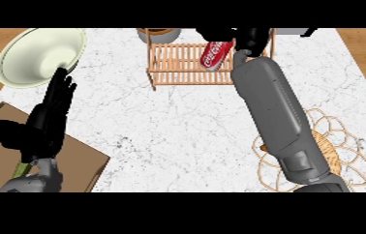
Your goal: Pick the can from the placemat and place it in the tiered shelf
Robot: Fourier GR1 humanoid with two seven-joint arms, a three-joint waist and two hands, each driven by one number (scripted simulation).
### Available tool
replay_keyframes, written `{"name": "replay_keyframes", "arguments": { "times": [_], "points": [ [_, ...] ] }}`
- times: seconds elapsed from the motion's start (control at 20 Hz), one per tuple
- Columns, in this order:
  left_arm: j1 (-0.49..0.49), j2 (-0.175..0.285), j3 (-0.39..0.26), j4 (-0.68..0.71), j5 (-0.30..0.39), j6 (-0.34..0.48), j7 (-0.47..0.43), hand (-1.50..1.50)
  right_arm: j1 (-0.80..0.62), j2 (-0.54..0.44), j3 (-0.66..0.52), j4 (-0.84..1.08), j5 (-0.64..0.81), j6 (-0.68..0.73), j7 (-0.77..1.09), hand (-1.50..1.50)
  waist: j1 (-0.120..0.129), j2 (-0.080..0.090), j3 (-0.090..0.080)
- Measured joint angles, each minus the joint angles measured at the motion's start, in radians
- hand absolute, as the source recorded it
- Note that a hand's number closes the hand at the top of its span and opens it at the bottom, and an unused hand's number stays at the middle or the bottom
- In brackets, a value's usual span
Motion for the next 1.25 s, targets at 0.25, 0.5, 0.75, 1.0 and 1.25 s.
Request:
{"name": "replay_keyframes", "arguments": {
  "times": [0.25,0.5,0.75,1.0,1.25],
  "points": [
    [0.022,-0.003,0.002,-0.015,-0.001,-0.002,-0.002,0.00,0.052,-0.045,-0.024,-0.152,0.000,0.001,0.079,-1.50,-0.010,-0.004,0.000],
    [0.012,-0.003,0.010,-0.005,-0.019,0.015,0.004,0.00,0.167,-0.105,-0.036,-0.386,0.027,0.062,0.244,-1.50,-0.032,-0.010,0.000],
    [0.025,-0.005,0.018,0.004,-0.012,0.006,-0.015,0.00,0.342,-0.182,-0.065,-0.668,-0.015,0.173,0.344,-1.50,-0.033,-0.009,0.000],
    [0.032,-0.002,0.015,-0.022,-0.009,-0.004,0.000,0.00,0.523,-0.265,-0.134,-0.929,-0.140,0.304,0.379,-1.50,-0.027,-0.007,0.000],
    [0.032,-0.015,0.010,-0.021,-0.013,-0.008,-0.011,0.00,0.663,-0.313,-0.224,-1.085,-0.281,0.395,0.356,-1.50,-0.018,-0.004,0.000]
  ]
}}
